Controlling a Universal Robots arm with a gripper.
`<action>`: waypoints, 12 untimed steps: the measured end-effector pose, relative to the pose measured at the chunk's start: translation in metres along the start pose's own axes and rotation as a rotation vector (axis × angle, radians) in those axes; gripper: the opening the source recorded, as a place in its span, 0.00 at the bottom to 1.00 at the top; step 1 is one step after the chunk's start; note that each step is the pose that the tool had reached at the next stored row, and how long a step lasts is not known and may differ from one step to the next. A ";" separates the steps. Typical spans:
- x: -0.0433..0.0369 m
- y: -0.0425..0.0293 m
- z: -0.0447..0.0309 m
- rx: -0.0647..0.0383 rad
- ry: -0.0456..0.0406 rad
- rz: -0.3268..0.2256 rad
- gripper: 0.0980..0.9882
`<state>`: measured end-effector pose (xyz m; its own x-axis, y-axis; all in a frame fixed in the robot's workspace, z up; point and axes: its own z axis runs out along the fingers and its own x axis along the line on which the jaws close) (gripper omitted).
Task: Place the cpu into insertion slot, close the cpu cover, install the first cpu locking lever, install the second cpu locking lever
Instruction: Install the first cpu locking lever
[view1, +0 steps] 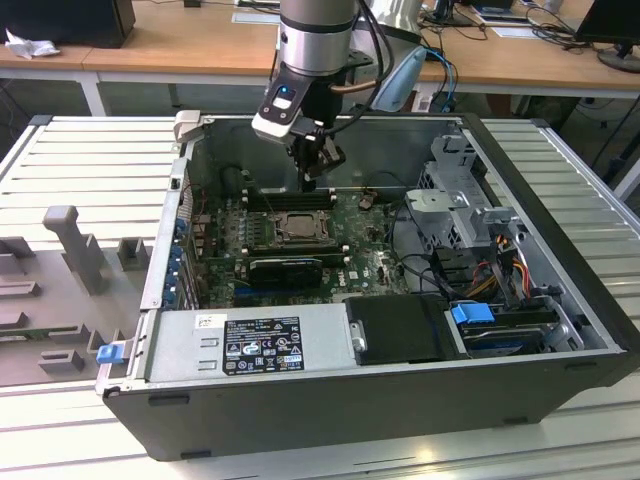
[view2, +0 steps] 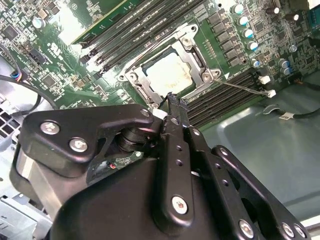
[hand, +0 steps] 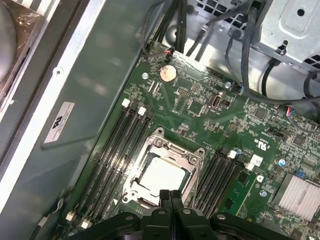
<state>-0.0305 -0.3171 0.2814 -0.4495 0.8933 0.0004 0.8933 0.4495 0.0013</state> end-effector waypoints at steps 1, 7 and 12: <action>0.0000 0.0000 0.0000 0.000 0.0000 -0.004 0.01; 0.0000 0.0000 0.0000 0.000 0.0000 -0.042 0.01; 0.0000 0.0000 0.0000 0.000 0.0001 -0.070 0.01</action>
<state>-0.0305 -0.3171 0.2814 -0.5107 0.8598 0.0004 0.8598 0.5107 0.0014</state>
